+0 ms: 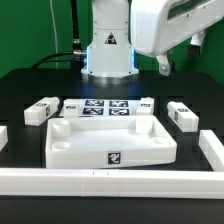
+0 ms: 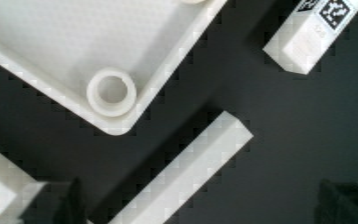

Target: Assemble desk

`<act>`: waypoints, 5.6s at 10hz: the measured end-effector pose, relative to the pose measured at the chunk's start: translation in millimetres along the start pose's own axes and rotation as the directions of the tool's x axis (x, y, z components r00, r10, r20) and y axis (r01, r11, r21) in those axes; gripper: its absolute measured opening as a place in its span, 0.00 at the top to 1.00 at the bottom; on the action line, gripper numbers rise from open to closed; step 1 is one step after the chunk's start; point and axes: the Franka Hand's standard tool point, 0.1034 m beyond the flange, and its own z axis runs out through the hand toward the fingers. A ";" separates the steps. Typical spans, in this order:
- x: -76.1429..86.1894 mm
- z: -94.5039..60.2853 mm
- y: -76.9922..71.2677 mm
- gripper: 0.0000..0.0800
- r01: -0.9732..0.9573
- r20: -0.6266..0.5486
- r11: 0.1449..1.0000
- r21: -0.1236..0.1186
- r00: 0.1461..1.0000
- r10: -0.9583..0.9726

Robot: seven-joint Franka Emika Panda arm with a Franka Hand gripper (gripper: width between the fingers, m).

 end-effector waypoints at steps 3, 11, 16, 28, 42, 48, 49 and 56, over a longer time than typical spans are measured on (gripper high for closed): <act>-47.4 31.7 5.4 0.19 0.284 -0.044 0.952 -0.117 0.956 -0.291; -83.2 52.5 24.2 0.19 0.548 -0.004 0.803 -0.236 0.825 -0.565; -92.1 60.2 26.8 0.19 0.594 0.018 0.771 -0.230 0.795 -0.607; -120.4 153.5 6.8 0.19 0.674 0.030 0.727 -0.135 0.736 -0.676; -120.4 153.8 6.6 0.93 0.655 0.027 0.744 -0.132 0.752 -0.658; -72.0 151.5 5.0 0.93 0.605 -0.007 0.781 -0.157 0.790 -0.613; -64.9 150.9 4.4 0.93 0.597 -0.013 0.785 -0.161 0.795 -0.607; -27.2 148.8 4.5 0.93 0.598 -0.027 0.783 -0.173 0.791 -0.611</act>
Offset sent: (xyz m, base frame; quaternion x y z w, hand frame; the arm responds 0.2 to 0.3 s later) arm -0.0206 -0.0295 -0.0326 -0.0224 0.0528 -0.1004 0.9933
